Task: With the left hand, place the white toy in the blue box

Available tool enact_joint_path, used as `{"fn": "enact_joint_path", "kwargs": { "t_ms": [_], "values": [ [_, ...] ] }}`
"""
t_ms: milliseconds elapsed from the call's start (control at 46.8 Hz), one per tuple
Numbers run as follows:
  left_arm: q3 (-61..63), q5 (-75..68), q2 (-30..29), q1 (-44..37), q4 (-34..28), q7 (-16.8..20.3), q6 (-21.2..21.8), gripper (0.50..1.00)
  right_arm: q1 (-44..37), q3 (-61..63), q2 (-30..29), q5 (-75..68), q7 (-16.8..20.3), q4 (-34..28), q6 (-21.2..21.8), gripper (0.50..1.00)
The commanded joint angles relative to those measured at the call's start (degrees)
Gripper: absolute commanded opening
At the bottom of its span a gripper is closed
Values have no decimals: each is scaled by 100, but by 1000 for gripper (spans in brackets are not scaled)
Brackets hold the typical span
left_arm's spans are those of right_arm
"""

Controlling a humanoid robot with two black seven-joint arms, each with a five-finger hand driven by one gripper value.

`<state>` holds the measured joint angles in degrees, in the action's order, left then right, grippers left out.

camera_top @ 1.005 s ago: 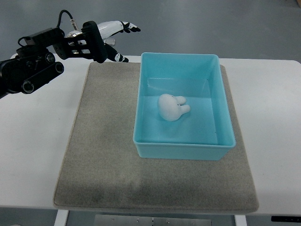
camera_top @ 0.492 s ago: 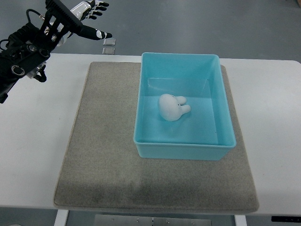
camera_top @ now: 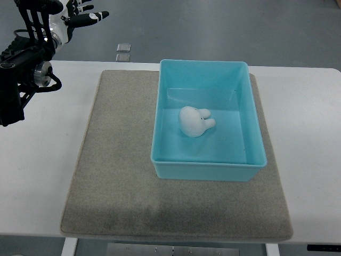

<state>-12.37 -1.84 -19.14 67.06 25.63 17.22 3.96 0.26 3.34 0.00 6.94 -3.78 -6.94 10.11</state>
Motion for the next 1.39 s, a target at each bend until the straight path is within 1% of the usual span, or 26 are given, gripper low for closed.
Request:
{"fn": "enact_joint_path", "kwargs": {
  "t_ms": [0, 43, 86, 214, 406, 535, 684, 898, 963, 1005, 1112, 1241, 1262, 1305, 1369],
  "values": [
    [-3, 280, 6, -26, -40, 0, -71, 896, 1, 0, 0, 0, 0, 0, 0, 936],
    [-3, 325, 59, -78, -49, 0, -80, 917, 1, 0, 0, 0, 0, 0, 0, 936],
    [-38, 360, 129, -114, -49, 9, -123, 921, 1, 0, 0, 0, 0, 0, 0, 936],
    [-485, 466, 200, -237, -67, 9, -308, 924, 1, 0, 0, 0, 0, 0, 0, 936],
    [-626, 466, 507, -290, -295, 9, -501, 924, 1, 0, 0, 0, 0, 0, 0, 936],
    [-855, 474, 534, -307, -322, 18, -659, 926, 1, 0, 0, 0, 0, 0, 0, 936],
    [-1022, 474, 543, -439, -330, 106, -976, 928, 1, 0, 0, 0, 0, 0, 0, 936],
    [-1435, 922, 648, -483, -322, 106, -1011, 930, 1, 0, 0, 0, 0, 0, 0, 936],
    [-1444, 1185, 657, -509, -295, 97, -1029, 939, 1, 0, 0, -9, 0, 0, 0, 936],
    [-1435, 1335, 666, -544, -295, 106, -1081, 960, 1, 0, 0, 0, 0, 0, 0, 936],
    [-1418, 1415, 666, -597, -322, 114, -1336, 962, 1, 0, 0, 0, 0, 0, 0, 936],
    [-1453, 1353, 639, -667, -295, 123, -1354, 964, 1, 0, 0, 0, 0, 0, 0, 936],
    [-1453, 1345, 631, -668, -286, 123, -1354, 969, 1, 0, 0, 0, 0, 0, 0, 936],
    [-1453, 1336, 631, -668, -295, 123, -1345, 994, 1, 0, 0, 0, 0, 0, 0, 936],
    [-1453, 1336, 631, -668, -295, 123, -1345, 994, 1, 0, 0, 0, 0, 0, 0, 936]
  ]
}}
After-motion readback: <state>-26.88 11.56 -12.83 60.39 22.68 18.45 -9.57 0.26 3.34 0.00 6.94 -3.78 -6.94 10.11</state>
